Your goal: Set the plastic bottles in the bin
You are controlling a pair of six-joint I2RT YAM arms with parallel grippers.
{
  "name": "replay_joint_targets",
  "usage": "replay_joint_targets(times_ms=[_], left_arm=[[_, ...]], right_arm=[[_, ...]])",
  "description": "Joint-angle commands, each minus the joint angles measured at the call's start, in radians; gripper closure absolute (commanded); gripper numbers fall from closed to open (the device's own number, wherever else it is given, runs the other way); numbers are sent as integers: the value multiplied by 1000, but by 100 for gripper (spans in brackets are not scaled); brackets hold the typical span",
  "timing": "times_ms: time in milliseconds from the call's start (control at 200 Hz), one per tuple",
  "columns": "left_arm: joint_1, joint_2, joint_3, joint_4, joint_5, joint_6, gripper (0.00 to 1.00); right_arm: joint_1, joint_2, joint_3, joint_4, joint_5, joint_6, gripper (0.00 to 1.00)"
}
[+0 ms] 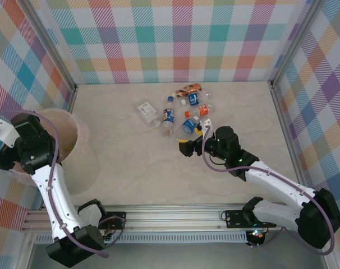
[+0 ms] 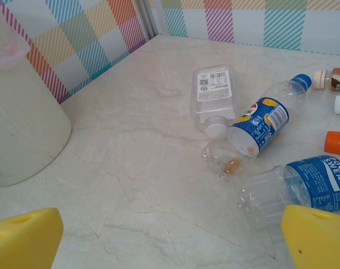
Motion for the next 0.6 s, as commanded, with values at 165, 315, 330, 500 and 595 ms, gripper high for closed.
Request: replay_joint_targets(times_ms=[165,315,330,500,595], left_arm=[[8,-19,151,-230,212,-191,0],[-32,-45,182,-288,427,-278,0],[-36,-47,186,-292,450,-285,0],[-100,-74,183,-288,680,-354,0],[-127,-71,176,-263,844,-398,0]], right_arm=[[6,-8,45,-52,91,68,0],[-22,6,63,-133,234,211,0],[-28,8,64,-144,244,226,0],[-111,48,92,-275,286,399,0],[-140,103,140,-371,295,463,0]])
